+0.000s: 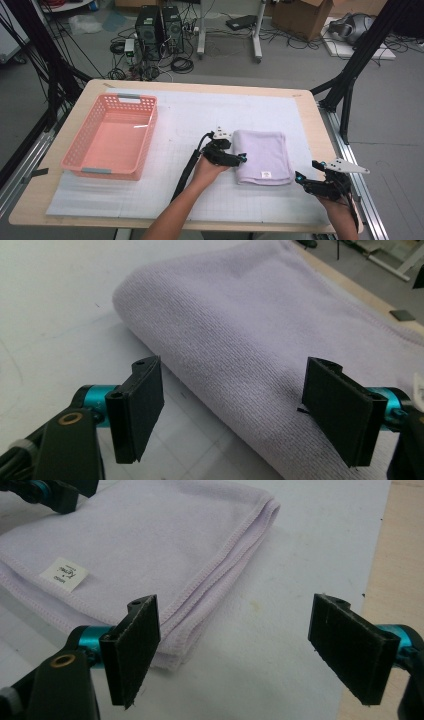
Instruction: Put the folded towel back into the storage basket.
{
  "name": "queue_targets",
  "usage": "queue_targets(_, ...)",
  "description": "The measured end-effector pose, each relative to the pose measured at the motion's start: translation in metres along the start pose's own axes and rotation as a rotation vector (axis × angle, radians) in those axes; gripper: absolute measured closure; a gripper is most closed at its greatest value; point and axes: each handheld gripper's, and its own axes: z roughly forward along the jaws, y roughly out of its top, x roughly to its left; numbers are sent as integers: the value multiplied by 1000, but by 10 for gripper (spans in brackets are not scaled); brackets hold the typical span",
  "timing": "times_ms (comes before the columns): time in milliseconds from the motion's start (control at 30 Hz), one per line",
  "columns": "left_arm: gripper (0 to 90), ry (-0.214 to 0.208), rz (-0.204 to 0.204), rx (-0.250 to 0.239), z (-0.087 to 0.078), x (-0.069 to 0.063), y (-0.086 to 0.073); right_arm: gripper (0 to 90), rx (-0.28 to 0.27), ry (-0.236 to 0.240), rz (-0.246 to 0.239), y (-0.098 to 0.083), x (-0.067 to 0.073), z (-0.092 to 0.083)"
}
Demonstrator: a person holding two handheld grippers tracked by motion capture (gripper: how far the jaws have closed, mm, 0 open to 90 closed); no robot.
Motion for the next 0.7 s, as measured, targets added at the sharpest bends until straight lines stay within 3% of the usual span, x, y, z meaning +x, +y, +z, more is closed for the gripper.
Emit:
queue_targets(200, 230, -4, -41, 68, 11, 1, 1, 198, 1, 4, -3, 1, 1, 1)
queue_targets(367, 235, -11, -66, 76, 13, 0, 2, 198, 7, 8, -4, 1, 2, 2)
queue_targets(533, 322, -68, -132, 74, 14, 1, 2, 198, 6, 8, -10, 1, 3, 3)
queue_targets(700, 423, -98, -162, 63, 18, 0, 0, 198, 8, 9, -8, 1, 3, 4)
